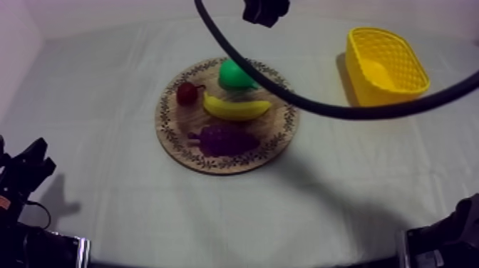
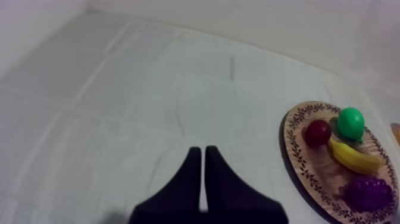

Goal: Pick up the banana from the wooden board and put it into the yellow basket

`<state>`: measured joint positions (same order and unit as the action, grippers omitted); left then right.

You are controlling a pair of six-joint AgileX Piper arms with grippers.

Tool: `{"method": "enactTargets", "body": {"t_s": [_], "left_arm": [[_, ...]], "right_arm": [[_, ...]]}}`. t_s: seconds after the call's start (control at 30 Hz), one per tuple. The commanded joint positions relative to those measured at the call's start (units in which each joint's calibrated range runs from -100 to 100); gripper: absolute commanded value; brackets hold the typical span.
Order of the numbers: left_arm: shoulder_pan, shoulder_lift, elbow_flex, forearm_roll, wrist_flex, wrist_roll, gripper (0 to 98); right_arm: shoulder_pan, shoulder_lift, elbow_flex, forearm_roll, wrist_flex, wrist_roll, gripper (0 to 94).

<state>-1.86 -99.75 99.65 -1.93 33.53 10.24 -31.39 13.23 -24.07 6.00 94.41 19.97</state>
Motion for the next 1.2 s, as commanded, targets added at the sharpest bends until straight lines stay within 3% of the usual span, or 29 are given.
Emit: {"method": "enactTargets", "body": {"t_s": [0.0,0.73,1.17], "left_arm": [[0.02,0.00,0.01,0.00,0.01,-0.01,0.0],[0.02,0.00,0.01,0.00,0.01,-0.01,0.0],[0.02,0.00,0.01,0.00,0.01,-0.01,0.0]], "right_arm": [[-0.05,0.46,0.17,-0.15,-0.25,0.08,47.8],[-0.87,16.19,7.09,-2.97,-7.87,0.88,48.1],[-0.60,28.03,5.32,-3.14,-13.20,1.37,47.8]]}}
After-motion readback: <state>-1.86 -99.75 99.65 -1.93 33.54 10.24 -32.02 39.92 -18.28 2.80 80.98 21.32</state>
